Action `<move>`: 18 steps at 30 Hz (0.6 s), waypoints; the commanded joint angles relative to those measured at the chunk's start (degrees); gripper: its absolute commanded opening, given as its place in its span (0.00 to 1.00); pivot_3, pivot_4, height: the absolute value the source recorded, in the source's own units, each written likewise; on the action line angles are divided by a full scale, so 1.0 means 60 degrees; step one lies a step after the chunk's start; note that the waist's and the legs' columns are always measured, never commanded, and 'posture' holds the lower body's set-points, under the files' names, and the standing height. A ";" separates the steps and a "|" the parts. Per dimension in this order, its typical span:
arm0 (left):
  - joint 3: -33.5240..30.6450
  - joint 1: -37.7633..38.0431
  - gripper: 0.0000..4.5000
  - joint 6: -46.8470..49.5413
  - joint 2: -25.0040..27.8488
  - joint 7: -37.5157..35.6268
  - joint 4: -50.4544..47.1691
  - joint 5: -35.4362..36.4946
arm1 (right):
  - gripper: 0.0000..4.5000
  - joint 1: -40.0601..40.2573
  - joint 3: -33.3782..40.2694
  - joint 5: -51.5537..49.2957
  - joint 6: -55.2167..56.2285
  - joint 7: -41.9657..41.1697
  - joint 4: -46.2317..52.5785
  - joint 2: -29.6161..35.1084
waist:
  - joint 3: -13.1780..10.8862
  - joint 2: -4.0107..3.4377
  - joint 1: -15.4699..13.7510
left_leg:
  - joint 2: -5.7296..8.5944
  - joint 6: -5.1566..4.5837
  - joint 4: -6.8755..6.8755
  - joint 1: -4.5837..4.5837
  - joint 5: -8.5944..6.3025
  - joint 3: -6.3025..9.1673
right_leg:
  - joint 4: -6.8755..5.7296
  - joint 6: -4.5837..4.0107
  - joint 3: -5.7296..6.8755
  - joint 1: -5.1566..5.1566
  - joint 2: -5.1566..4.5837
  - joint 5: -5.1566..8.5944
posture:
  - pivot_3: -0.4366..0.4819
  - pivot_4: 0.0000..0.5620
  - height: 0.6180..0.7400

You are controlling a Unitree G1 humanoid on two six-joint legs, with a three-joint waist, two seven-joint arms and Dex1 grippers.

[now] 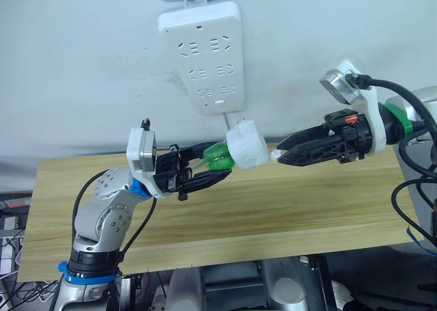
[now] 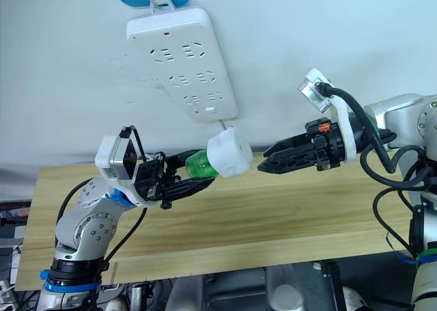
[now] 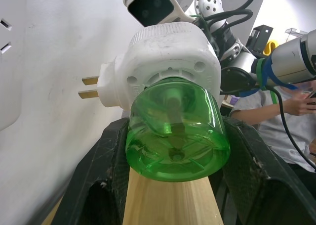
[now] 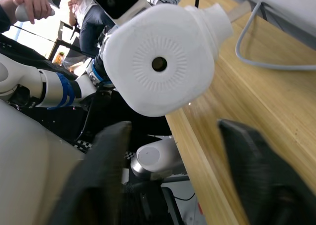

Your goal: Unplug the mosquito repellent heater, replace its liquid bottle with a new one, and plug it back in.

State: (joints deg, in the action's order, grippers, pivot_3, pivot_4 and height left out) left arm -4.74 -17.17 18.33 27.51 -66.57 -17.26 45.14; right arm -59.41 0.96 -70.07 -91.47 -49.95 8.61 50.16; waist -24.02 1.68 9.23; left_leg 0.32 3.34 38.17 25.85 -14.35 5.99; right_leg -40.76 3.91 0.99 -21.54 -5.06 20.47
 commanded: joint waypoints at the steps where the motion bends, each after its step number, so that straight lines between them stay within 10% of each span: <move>1: -0.0105 0.0060 0.50 -0.0032 0.0022 -0.0042 -0.0304 0.0241 | 0.31 -0.0133 0.0398 -0.0119 0.0123 -0.0059 0.0168 -0.0067 | 0.0000 0.0000 0.0000 | 0.0000 0.0000 0.0000 0.0000 0.0000 0.0000 | 0.0000 0.0000 0.0000 0.0000 0.0000 0.0000 | 0.17 0.65 1.00; 5: -0.0096 0.0169 0.50 0.0045 0.0074 -0.0052 -0.0379 0.0260 | 0.01 -0.0214 0.0501 -0.0127 0.0124 0.0008 0.0097 -0.0235 | 0.0000 0.0000 0.0001 | 0.0000 0.0000 0.0001 0.0000 0.0000 0.0001 | -0.0001 0.0000 0.0000 0.0000 0.0000 0.0000 | 0.17 0.66 1.00; 18: 0.0018 0.0266 0.50 0.0181 0.0033 -0.0072 -0.0469 0.0264 | 0.01 -0.0472 0.0501 0.0070 0.0320 0.0077 -0.0081 -0.0594 | 0.0000 0.0000 0.0009 | 0.0000 0.0000 0.0004 0.0001 0.0000 0.0002 | -0.0002 0.0000 0.0000 0.0001 0.0000 0.0000 | 0.16 0.66 1.00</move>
State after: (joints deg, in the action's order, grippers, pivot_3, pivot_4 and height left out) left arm -4.71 -16.09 19.58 27.85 -66.82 -17.44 45.31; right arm -61.38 2.09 -69.10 -90.33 -49.55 7.26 46.69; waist -24.02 1.68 9.29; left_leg 0.32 3.34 38.19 25.85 -14.35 6.00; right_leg -40.78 3.91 0.98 -21.54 -5.06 20.47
